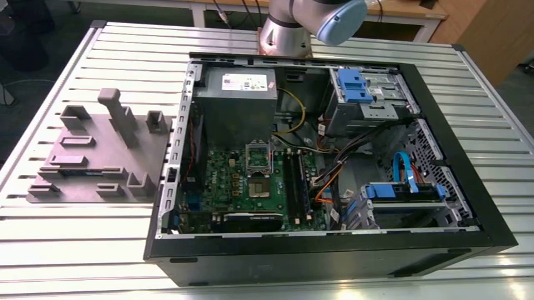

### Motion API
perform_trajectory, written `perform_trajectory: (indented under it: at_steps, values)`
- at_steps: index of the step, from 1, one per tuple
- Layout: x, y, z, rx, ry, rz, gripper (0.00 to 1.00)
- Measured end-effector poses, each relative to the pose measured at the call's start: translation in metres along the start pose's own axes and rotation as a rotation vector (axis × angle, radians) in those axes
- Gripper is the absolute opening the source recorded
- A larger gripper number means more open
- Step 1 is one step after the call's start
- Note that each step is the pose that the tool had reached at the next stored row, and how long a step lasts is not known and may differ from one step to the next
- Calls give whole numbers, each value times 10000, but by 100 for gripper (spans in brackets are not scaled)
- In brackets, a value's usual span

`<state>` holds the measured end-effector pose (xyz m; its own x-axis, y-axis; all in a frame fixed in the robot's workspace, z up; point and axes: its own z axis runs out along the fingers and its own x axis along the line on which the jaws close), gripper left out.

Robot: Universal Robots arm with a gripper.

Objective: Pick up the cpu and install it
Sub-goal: 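Pick up the cpu and move it towards the insertion slot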

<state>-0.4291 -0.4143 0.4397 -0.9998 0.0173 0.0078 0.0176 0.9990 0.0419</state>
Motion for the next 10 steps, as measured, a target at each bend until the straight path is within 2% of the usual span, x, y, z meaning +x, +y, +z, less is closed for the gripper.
perform_trajectory:
  at_steps: [10]
  values:
    - [-20, 0, 0, 0, -1, 0, 47]
